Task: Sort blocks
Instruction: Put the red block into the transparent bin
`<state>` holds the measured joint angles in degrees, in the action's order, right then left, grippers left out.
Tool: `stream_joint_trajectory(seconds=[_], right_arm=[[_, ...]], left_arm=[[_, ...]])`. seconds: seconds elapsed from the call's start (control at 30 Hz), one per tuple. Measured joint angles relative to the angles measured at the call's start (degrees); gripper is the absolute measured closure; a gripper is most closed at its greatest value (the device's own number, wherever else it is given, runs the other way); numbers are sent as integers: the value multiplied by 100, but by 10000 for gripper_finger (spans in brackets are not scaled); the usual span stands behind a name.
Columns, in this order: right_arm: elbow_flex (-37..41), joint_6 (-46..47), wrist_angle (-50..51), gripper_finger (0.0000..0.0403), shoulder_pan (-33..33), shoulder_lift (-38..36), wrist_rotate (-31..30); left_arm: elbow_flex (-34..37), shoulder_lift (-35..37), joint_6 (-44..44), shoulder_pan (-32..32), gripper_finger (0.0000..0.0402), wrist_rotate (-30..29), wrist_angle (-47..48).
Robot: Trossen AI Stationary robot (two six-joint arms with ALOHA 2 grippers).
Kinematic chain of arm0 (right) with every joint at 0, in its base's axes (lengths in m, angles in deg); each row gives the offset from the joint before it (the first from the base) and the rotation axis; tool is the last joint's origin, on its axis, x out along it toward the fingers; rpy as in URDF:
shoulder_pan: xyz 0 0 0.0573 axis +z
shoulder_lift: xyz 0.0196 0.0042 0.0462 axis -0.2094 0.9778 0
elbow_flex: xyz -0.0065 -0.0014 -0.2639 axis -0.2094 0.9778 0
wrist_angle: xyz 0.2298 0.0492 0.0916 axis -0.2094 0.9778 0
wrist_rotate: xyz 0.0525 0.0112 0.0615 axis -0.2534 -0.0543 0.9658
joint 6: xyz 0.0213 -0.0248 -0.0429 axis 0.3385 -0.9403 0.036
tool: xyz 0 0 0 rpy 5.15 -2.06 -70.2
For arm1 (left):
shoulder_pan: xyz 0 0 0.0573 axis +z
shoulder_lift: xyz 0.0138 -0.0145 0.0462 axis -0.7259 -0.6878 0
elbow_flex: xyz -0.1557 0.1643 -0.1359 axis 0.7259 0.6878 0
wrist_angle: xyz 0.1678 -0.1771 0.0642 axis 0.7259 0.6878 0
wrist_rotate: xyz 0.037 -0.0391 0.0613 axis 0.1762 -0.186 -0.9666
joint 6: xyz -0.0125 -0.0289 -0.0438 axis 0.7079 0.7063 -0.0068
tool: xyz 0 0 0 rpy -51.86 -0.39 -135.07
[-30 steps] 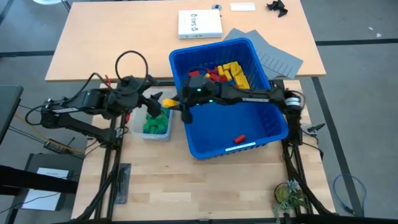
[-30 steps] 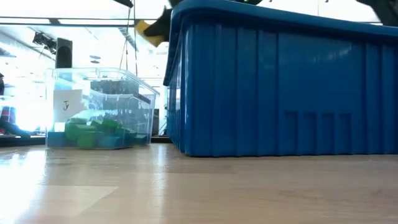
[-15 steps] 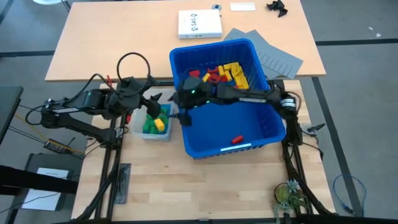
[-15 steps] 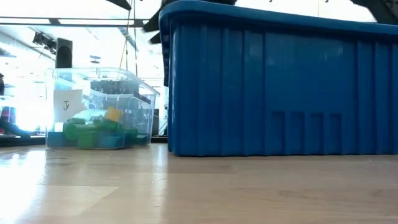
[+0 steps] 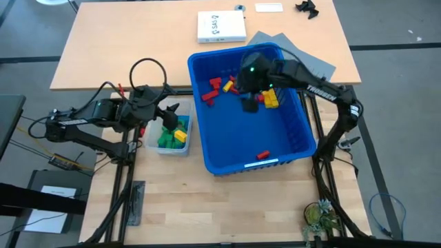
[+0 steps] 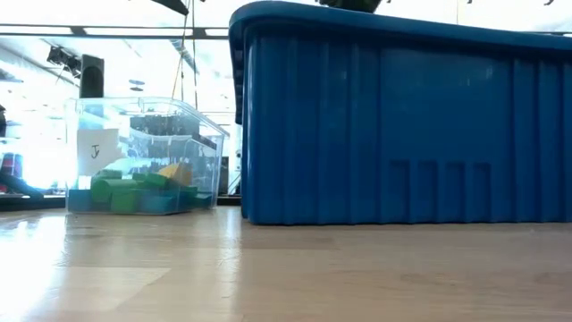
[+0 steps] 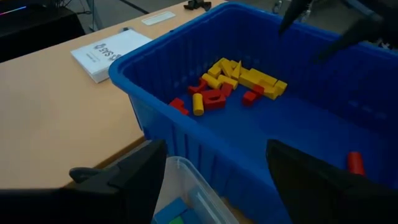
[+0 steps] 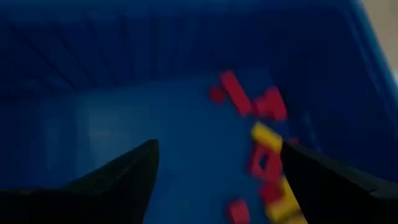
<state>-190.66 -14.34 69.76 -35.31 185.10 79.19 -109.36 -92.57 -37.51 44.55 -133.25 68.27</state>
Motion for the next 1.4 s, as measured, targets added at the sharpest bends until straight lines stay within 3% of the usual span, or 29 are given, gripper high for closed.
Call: stream_joint_trajectory(seconds=[0.27, 0.5, 0.67, 0.97, 1.4], right_arm=[[534, -90, 365, 88, -1230, 63, 44], [2088, -1139, -864, 89, -2042, 84, 640], [3059, -2234, -1847, 95, -2117, 89, 713], [4051, -2845, -3694, 96, -2091, 89, 694], [4077, -2705, -3766, 99, -2353, 1107, 589]], left_arm=[[0, -46, -26, 0, 115, 2, -5], [0, -42, -32, 0, 115, 0, -37], [0, -39, -37, 0, 115, -1, -71], [0, -39, -44, 0, 115, -2, -92], [0, -39, -44, 0, 115, -2, -108]])
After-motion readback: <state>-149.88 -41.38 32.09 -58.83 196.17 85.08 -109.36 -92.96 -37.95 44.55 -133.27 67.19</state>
